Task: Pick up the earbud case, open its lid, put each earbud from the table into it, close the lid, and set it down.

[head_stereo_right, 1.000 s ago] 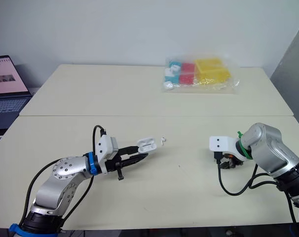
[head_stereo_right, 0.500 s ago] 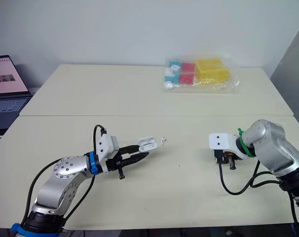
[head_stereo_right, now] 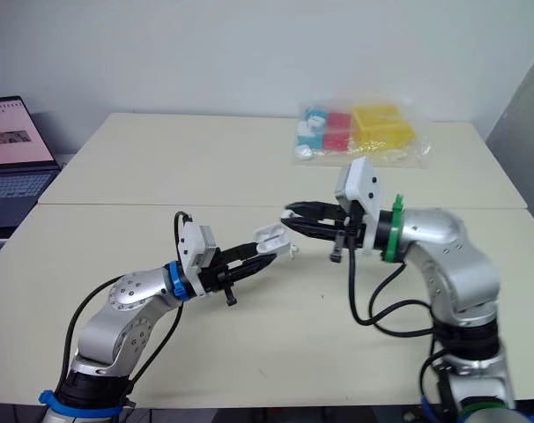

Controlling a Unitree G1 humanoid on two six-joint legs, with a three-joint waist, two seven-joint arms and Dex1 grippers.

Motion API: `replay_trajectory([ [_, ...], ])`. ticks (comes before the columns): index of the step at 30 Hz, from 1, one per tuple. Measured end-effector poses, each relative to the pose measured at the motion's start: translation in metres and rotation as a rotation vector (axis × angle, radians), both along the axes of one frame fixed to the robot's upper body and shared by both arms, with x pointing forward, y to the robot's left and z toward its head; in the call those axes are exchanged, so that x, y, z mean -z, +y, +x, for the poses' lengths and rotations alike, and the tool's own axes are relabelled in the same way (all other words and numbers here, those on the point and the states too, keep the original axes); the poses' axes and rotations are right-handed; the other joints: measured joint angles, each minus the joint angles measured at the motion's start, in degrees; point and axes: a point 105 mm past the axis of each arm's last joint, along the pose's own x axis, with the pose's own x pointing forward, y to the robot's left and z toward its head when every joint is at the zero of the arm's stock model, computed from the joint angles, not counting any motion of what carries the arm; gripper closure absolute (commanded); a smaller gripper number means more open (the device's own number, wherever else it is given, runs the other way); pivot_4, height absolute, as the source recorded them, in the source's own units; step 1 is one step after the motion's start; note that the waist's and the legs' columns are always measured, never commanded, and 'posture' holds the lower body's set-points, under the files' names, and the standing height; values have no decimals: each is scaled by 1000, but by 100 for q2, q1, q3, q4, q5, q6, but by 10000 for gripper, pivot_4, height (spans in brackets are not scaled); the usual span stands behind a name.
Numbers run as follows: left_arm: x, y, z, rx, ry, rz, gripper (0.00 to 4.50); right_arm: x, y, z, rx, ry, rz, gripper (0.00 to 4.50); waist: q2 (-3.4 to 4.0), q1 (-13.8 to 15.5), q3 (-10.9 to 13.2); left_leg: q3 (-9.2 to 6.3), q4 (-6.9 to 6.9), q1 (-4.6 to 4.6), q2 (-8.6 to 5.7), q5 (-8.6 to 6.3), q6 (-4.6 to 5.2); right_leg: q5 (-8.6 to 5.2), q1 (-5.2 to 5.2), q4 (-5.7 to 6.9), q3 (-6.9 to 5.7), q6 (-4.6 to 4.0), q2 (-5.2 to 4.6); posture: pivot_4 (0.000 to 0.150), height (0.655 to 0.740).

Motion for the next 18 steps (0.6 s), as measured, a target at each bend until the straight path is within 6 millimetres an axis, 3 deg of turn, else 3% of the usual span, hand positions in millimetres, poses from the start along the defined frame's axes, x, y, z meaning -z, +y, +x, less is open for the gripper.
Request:
replay_trajectory([
  [3, -3, -2, 0, 6, 6, -10, 37245, -1, 1, 1, 55, -12, 56, 41020, 0, -2, 0, 0, 1, 1, -2, 0, 0, 1, 1, -1, 2, 1, -1, 1500, 7400],
  [10, -4, -2, 0, 9, 12, -13, 37245, 26, 4, 4, 114, 2, 75, 41020, -1, -11, -1, 1, -1, 6, 0, 0, 1, 1, 1, 1, 1, 0, 3, 1500, 7400],
  [18, -3, -2, 0, 13, 20, -9, 37245, 31, 9, 7, 145, -4, 99, 41020, -1, -16, -1, 1, -2, 5, 0, 0, 1, 1, 1, -1, 1, -1, 4, 1500, 7400],
])
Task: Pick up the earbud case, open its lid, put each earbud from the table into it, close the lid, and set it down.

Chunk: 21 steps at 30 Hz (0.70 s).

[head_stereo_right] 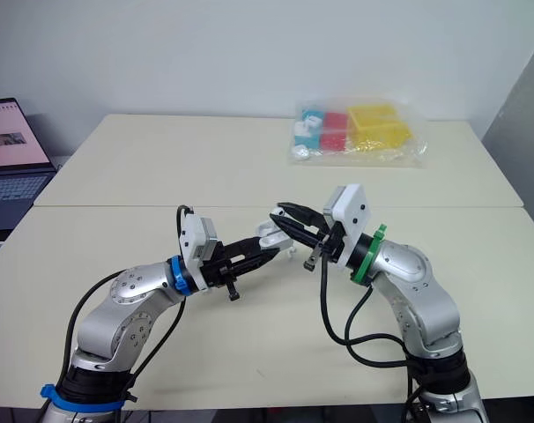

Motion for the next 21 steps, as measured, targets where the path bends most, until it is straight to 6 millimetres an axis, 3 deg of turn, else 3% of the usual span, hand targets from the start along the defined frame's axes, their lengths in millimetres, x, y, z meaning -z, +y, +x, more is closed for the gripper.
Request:
replay_trajectory([
  [11, 0, 0, -1, 5, 0, 2, 37245, 25, -2, 7, 51, 16, -28, 41020, 0, 0, 0, 2, 1, 1, 0, 0, 0, 0, 0, 0, 1, 0, 0, 1500, 7400],
  [21, -1, 0, -1, 7, 3, 4, 37245, 30, -1, 6, 54, -36, -43, 41020, 0, 1, 0, 1, 0, 0, 0, 0, 0, 0, 0, -1, 0, 0, 0, 1500, 7400],
])
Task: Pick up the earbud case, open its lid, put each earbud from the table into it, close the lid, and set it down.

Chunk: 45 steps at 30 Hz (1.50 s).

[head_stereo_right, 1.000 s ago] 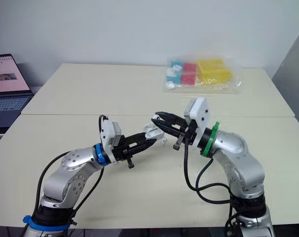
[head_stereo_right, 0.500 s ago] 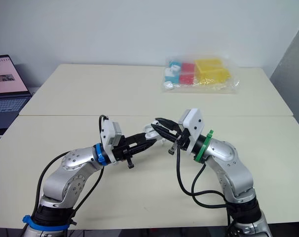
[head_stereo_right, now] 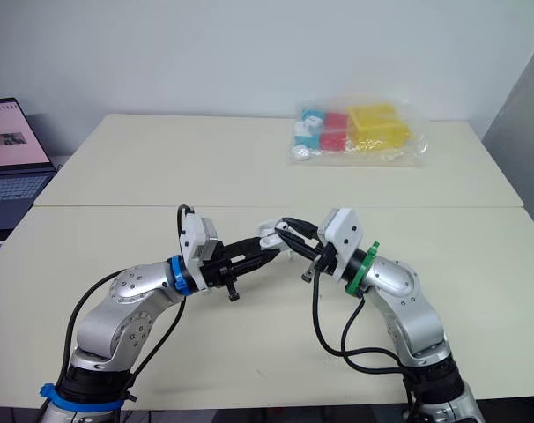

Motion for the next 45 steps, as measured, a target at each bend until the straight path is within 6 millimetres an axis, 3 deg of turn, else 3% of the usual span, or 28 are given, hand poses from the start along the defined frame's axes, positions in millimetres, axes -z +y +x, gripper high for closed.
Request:
replay_trajectory([
  [9, 3, -1, -1, 5, 18, 5, 37245, 4, -1, -2, -5, 20, -22, 41020, 0, 0, 0, 0, 0, 0, 0, 0, 0, 0, 0, 0, 0, 0, 0, 1500, 7400],
  [21, 0, 0, 1, -4, 5, 2, 37245, 8, -4, -3, 1, 43, -59, 352, 0, 1, 0, 0, 0, -1, 0, 0, 0, 0, 0, -1, 0, 0, 0, 1500, 7400],
  [27, -1, 1, 1, -8, -9, 3, 37245, -5, -9, -13, -36, 28, -56, 162, 0, 2, 0, 0, 0, -1, -2, 0, 0, 0, 0, -2, 0, 0, -2, 1500, 7400],
  [33, -2, 17, 4, -56, -26, 28, 37245, -21, -48, -26, -44, 54, -180, 162, -1, 10, 1, -1, -4, 0, -1, 0, 0, -1, 1, -6, -2, 0, -3, 1500, 7400],
  [38, -3, 18, 4, -58, -30, 30, 37245, -5, -60, -27, -46, 159, -312, 162, -1, 6, 1, 0, -4, 1, -1, 0, 0, -1, 1, -4, -2, -1, 0, 1500, 7400],
  [45, -7, 29, 7, -86, -42, 51, 37245, 38, -62, -23, 7, 331, -493, 162, -3, 2, 1, 0, -5, -4, 1, 0, 0, -1, -5, -6, 0, -1, 0, 1500, 7400],
])
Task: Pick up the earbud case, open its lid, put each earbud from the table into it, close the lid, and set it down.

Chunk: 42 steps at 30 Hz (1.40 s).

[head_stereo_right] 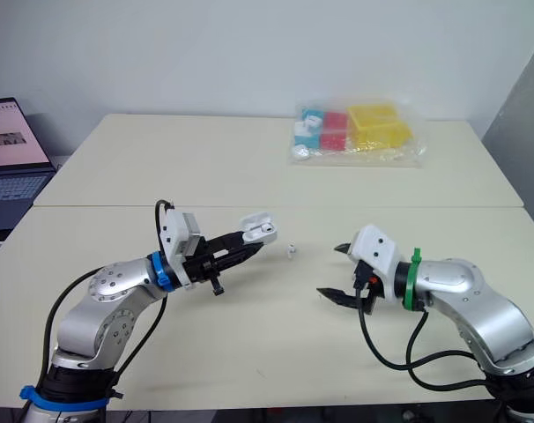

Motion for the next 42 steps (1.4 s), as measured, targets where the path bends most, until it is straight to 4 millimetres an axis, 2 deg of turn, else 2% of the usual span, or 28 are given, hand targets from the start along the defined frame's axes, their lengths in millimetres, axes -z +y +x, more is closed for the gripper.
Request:
replay_trajectory([
  [5, -1, 2, 1, -5, 0, -3, 37245, -7, 19, 19, 61, -62, 39, 162, -2, -11, -1, 1, 4, 1, 0, 0, 0, 1, 1, 1, 1, 2, 0, 1500, 7400],
  [10, -4, 1, 2, 3, -8, -2, 37245, 7, 53, 58, 218, -43, 61, 162, -4, -32, -2, -1, 1, -4, 3, 1, -1, 2, -4, 4, -1, -1, 3, 1500, 7400],
  [16, -3, 2, 3, 9, -2, -1, 37245, 20, 72, 82, 320, -8, 55, 162, -4, -22, -2, 2, 3, -27, 0, 0, -1, 3, -18, -4, 1, -1, -4, 1500, 7400],
  [21, -3, 2, 3, 10, -2, -1, 37245, 42, 77, 91, 378, 31, 10, 162, -4, -21, -2, 1, 3, -28, 0, 0, 0, 3, -20, -3, -1, -1, -4, 1500, 7400],
  [31, -3, 2, 3, 8, -1, 1, 37245, 49, 89, 92, 389, 46, 52, 162, -4, -36, -2, 0, 3, -24, 4, 0, 0, 3, -20, 2, 0, -1, 0, 1500, 7400],
  [34, -3, 2, 3, 8, -1, 1, 37245, 51, 90, 93, 390, 50, 54, 8862, -4, -42, -2, 0, 3, -21, 4, 0, 0, 3, -20, 4, 0, -1, 0, 1500, 7400],
  [42, -3, 2, 3, 9, -3, 1, 37245, 53, 93, 87, 359, 64, 59, 38563, -6, -54, -3, -1, 4, -22, -1, 0, 0, 4, -16, 4, -3, 1, -6, 1500, 7400],
])
